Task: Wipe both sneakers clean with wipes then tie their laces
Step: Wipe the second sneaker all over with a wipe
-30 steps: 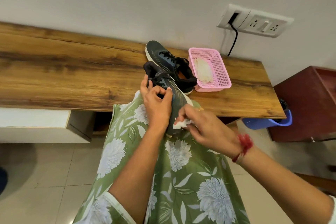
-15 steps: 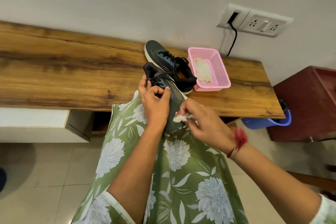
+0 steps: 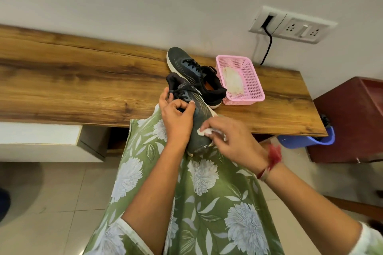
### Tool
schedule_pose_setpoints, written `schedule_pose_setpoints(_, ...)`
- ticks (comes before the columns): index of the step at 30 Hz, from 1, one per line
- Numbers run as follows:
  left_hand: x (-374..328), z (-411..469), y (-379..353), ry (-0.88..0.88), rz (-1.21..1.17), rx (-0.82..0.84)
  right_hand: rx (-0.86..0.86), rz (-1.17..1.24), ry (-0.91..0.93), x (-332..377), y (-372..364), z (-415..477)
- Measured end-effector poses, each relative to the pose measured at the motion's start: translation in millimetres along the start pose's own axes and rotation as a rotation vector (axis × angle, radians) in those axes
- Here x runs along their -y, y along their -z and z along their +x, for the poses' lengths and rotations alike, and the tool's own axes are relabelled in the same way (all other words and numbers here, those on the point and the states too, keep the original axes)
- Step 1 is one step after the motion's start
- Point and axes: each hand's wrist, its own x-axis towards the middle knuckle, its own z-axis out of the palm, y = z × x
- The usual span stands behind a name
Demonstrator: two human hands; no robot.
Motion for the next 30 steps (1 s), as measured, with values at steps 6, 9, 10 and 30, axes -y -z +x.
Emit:
schedule_pose_setpoints(6,-2,2,1,0.048,0.025,-0.024,0.05,0.644,-0.186,11,12,-9)
schedule_pose_setpoints(9,-2,4,7,0.084,0.002,-0.073,-0.439,0.79,-0.374,-12,6,8)
schedule_pose_setpoints(10,-2,2,7,0.099,0.001,-0.065,-0.523,0.77,-0.417,-18,0,13)
schedule_pose_setpoints(30,-3,-14,2,0.144,0.12,0.275,-0.315,0.309,-0.324,-39,-17,18)
